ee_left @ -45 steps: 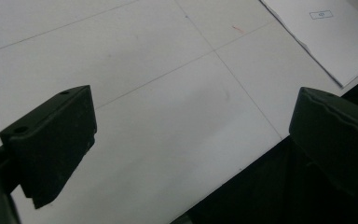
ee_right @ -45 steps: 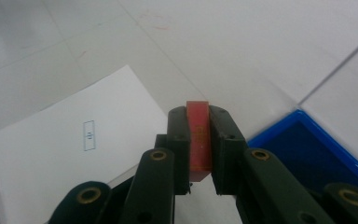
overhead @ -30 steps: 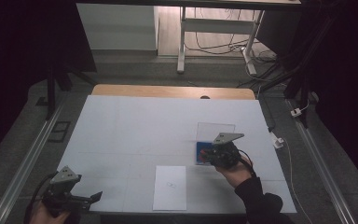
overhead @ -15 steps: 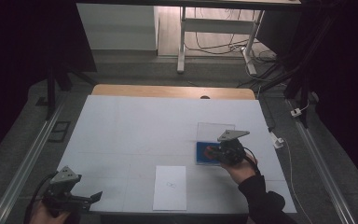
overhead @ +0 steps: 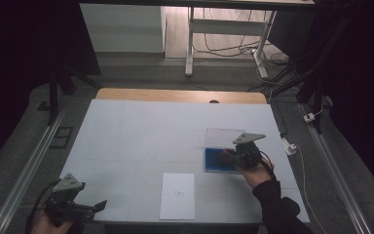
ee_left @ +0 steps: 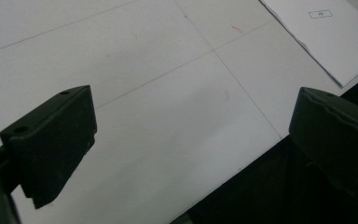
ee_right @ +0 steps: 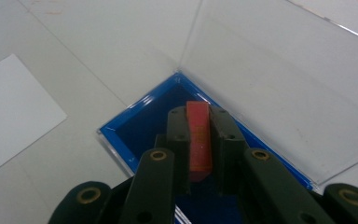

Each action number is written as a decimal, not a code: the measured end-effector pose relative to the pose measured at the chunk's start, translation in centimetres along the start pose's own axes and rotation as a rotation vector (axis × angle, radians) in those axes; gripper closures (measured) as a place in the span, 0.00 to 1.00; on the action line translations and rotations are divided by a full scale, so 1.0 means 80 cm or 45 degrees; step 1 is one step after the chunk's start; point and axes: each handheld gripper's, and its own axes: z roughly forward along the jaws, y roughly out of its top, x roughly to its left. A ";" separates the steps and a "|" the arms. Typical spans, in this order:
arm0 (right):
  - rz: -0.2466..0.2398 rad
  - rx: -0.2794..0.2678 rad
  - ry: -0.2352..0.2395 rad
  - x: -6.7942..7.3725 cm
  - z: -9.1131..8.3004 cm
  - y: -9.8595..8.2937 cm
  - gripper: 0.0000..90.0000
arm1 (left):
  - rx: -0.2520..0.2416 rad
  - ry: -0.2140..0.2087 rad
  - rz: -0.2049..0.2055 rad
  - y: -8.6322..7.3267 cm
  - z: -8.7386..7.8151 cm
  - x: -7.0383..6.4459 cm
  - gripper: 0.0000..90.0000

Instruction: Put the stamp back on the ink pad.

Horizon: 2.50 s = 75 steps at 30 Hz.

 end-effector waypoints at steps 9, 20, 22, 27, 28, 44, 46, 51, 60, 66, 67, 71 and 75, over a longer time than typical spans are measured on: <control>-0.002 0.037 -0.015 -0.005 0.010 -0.002 0.89 | 0.002 -0.003 -0.001 0.000 0.000 0.000 0.01; -0.012 0.079 -0.023 -0.006 0.019 -0.002 0.89 | 0.005 -0.001 0.001 0.000 0.001 0.000 0.01; -0.008 0.082 -0.023 -0.006 0.019 -0.002 0.89 | 0.006 0.000 0.001 0.000 0.001 0.000 0.02; -0.003 0.081 -0.017 -0.005 0.018 -0.001 0.88 | 0.004 -0.003 -0.002 0.000 0.001 0.000 0.02; -0.001 0.076 -0.014 -0.006 0.017 -0.001 0.87 | 0.005 -0.003 -0.001 0.000 0.001 0.000 0.02; 0.091 -0.027 0.033 -0.002 -0.003 0.002 0.44 | 0.002 0.000 -0.005 0.000 0.000 0.000 0.02; 0.098 -0.039 0.038 -0.001 -0.006 0.001 0.36 | 0.001 0.001 -0.005 0.000 0.000 0.000 0.02; 0.119 -0.058 0.044 0.001 -0.011 0.000 0.20 | 0.001 0.001 -0.006 0.000 0.000 0.000 0.02; 0.126 -0.040 0.032 0.007 -0.019 -0.001 0.08 | -0.001 -0.003 -0.008 0.000 0.000 0.001 0.01; 0.119 -0.043 0.048 0.016 -0.025 -0.003 0.03 | -0.002 -0.004 -0.011 -0.001 0.000 0.001 0.01; 0.117 -0.037 0.043 0.018 -0.027 -0.003 0.02 | -0.002 -0.005 -0.012 -0.001 0.000 0.001 0.01; 0.108 -0.032 0.038 0.022 -0.033 -0.006 0.00 | -0.002 -0.004 -0.013 -0.001 0.000 0.001 0.01; 0.115 -0.035 0.037 0.026 -0.041 -0.011 0.00 | -0.003 -0.003 -0.014 0.000 0.000 0.002 0.01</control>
